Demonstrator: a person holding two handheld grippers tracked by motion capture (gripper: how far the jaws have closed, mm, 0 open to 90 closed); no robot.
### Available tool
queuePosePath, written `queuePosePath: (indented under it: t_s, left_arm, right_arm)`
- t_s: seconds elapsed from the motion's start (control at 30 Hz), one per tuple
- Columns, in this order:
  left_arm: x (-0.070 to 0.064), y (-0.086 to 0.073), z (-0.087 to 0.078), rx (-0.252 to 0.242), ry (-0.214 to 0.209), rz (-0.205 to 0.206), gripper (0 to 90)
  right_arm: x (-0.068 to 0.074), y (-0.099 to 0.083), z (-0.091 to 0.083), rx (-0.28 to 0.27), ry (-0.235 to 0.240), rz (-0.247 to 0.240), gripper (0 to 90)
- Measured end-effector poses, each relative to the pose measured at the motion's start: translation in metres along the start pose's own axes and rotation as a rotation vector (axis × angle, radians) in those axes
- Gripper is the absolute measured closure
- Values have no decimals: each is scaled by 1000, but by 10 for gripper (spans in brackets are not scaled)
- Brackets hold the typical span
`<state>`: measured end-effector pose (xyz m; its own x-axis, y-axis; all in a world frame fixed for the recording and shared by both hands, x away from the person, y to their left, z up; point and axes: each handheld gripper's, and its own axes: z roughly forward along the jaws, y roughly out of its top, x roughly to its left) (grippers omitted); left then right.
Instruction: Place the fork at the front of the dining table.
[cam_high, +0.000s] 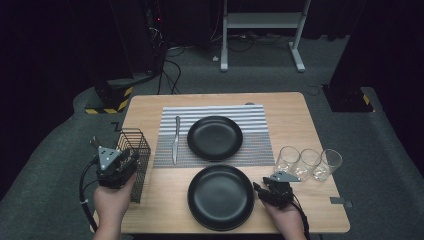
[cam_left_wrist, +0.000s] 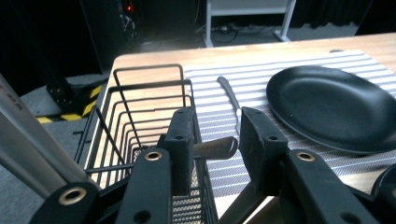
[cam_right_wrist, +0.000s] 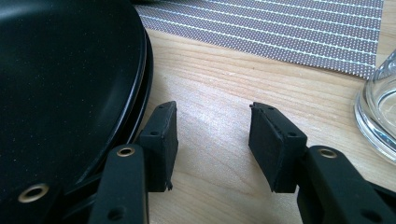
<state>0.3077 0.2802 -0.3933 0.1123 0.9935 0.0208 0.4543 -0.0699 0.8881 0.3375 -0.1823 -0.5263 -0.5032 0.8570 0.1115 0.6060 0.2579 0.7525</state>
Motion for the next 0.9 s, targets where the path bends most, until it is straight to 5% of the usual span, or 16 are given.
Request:
queuePosePath:
  t_s: [0.37,0.9]
  left_arm:
    - [-6,1,2,19,2,72,807]
    - [-9,-2,-3,-33,27,110,845]
  right_arm:
    - [0,0,0,-1,2,4,517]
    - [0,0,0,-1,1,2,519]
